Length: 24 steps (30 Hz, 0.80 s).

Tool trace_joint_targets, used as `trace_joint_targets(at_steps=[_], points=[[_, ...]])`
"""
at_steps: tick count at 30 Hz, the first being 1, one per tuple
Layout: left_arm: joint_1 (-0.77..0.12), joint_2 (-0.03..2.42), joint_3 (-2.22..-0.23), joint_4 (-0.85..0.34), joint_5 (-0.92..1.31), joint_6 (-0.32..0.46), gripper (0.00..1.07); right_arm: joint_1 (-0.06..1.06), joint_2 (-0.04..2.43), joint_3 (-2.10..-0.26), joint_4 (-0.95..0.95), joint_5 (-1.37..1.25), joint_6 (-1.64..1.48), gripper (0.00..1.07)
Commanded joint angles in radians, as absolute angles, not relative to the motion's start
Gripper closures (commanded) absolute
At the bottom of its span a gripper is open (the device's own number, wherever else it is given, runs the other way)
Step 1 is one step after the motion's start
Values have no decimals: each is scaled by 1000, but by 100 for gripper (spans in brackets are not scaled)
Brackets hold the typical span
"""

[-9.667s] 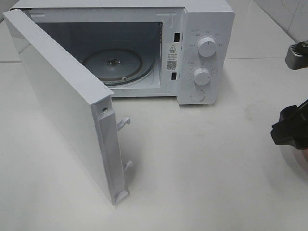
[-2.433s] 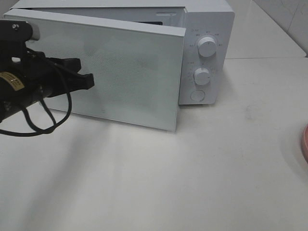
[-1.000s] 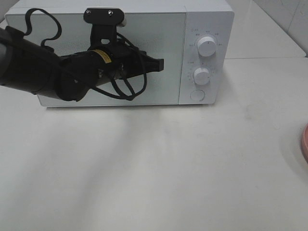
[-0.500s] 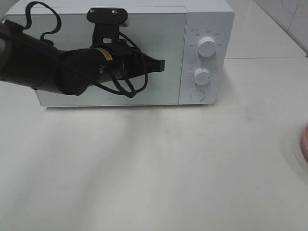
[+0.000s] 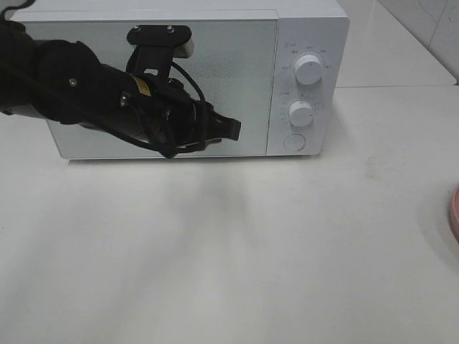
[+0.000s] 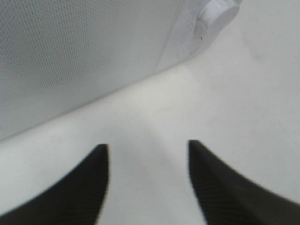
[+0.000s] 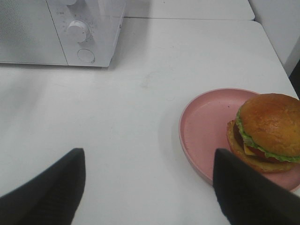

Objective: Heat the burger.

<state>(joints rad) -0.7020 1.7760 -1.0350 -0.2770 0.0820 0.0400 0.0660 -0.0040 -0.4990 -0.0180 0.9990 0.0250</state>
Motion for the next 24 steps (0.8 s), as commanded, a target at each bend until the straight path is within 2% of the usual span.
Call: trace_joint_targets(at_steps=[1, 2, 5, 13, 17, 20, 22, 24], points=[[-706, 1739, -1032, -276, 208, 40, 18, 60, -33, -497, -18, 996, 17, 34], [-706, 1719, -1032, -275, 292, 40, 7, 60, -33, -497, -18, 996, 17, 34], [-706, 1688, -1032, -253, 424, 41, 10, 60, -33, -497, -18, 996, 17, 34], [-706, 1616, -1032, -189, 770, 37, 10, 60, -33, -497, -18, 996, 17, 34], [-705, 1591, -1032, -189, 848, 30, 10, 60, -33, -497, -18, 996, 17, 34], [-687, 1570, -1032, -190, 898, 15, 10, 60, -33, -497, -18, 996, 17, 34], [-627, 1538, -1032, -184, 976, 15, 10, 60, -33, -497, -18, 996, 17, 34], [-603, 1527, -1032, -184, 997, 15, 10, 60, -33, -497, -18, 996, 17, 34]])
